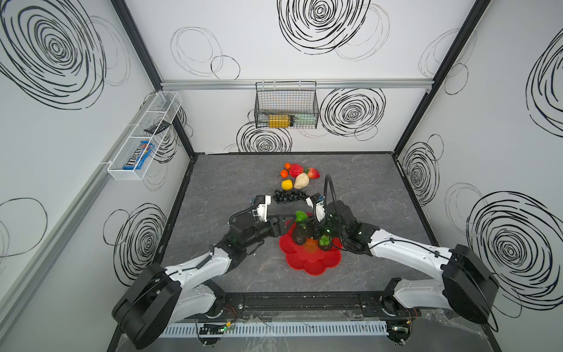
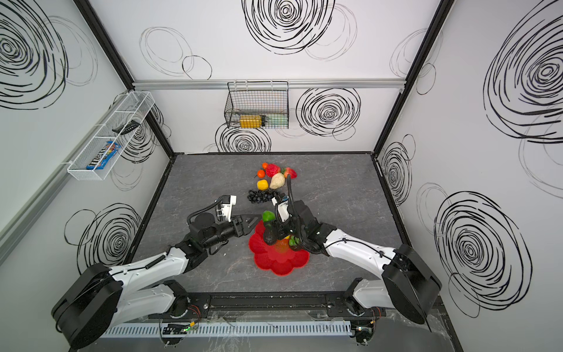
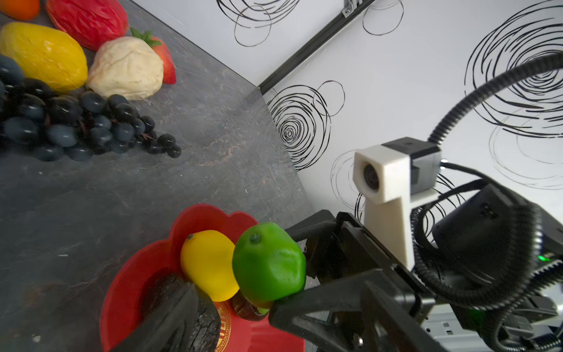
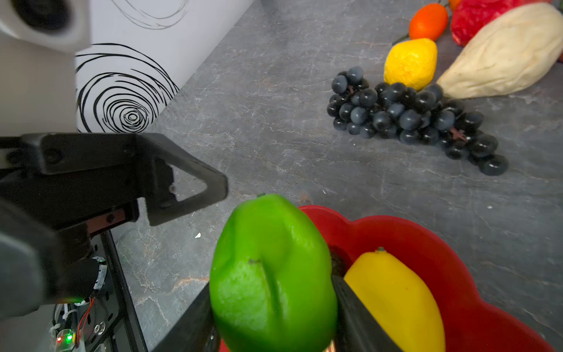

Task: Arrange fruit in a fruit bowl
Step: Place the fruit in the fruit bowl.

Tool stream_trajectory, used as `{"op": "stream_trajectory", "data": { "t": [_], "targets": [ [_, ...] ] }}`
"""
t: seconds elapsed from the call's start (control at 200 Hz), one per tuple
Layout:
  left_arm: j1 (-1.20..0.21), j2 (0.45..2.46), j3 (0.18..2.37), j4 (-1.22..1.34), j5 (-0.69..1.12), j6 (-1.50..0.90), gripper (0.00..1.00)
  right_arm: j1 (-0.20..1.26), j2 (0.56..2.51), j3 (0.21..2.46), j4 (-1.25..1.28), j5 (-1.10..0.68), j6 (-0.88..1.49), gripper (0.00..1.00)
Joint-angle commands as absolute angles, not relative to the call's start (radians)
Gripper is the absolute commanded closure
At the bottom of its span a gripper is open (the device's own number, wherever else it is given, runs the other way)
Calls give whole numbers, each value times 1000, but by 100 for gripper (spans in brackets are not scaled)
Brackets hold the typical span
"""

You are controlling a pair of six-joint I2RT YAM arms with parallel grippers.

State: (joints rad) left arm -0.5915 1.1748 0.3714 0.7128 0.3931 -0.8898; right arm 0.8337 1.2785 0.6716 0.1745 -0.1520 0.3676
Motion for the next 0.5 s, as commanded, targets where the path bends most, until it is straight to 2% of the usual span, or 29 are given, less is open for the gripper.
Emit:
{"op": "stream_trajectory", "data": {
  "t": [0.0,0.495],
  "targets": [
    [-613,1187,417,755,412,-934,12,880,1232,650,270,-53,323,43],
    [-652,1177,433,714,398,-925,26,1020,1184,593,348,128,284,42]
  ]
}}
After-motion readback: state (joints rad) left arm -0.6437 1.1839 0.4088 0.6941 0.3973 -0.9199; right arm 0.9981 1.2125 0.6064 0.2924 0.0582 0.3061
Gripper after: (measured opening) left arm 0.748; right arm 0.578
